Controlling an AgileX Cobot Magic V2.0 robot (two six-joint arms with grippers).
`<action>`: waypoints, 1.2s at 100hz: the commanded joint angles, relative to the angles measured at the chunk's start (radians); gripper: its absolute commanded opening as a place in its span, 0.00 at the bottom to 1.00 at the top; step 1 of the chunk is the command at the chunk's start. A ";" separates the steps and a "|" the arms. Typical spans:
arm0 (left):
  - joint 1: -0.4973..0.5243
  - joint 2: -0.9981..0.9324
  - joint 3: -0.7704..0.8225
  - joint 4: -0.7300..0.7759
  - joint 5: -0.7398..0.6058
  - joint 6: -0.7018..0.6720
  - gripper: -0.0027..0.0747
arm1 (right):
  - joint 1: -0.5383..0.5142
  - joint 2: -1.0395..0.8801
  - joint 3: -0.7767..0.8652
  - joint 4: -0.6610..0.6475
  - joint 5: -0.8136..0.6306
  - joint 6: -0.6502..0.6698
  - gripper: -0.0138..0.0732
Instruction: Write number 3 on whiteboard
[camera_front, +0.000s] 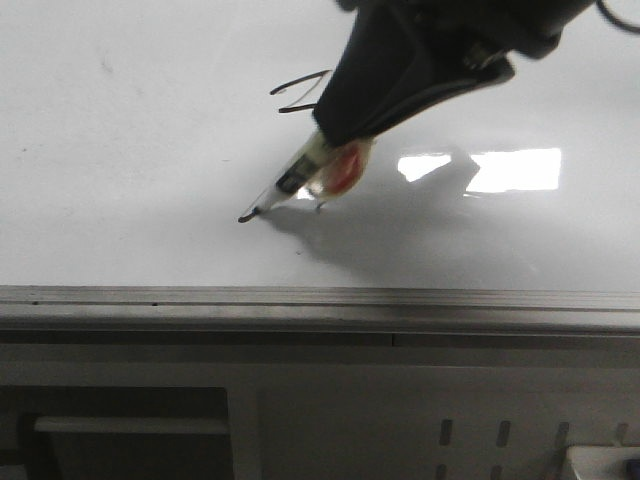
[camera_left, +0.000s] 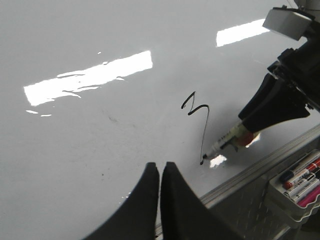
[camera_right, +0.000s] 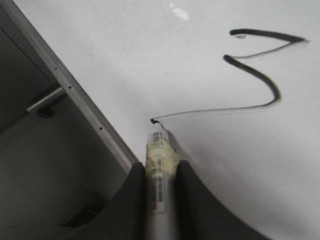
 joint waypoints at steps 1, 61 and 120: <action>0.003 0.015 -0.050 -0.043 -0.077 -0.008 0.01 | 0.010 -0.107 -0.092 -0.049 -0.042 -0.003 0.09; -0.003 0.611 -0.497 -0.415 0.484 0.613 0.58 | 0.317 -0.161 -0.331 -0.227 0.335 -0.322 0.08; -0.047 0.723 -0.562 -0.566 0.546 0.791 0.49 | 0.417 -0.143 -0.331 -0.129 0.227 -0.322 0.08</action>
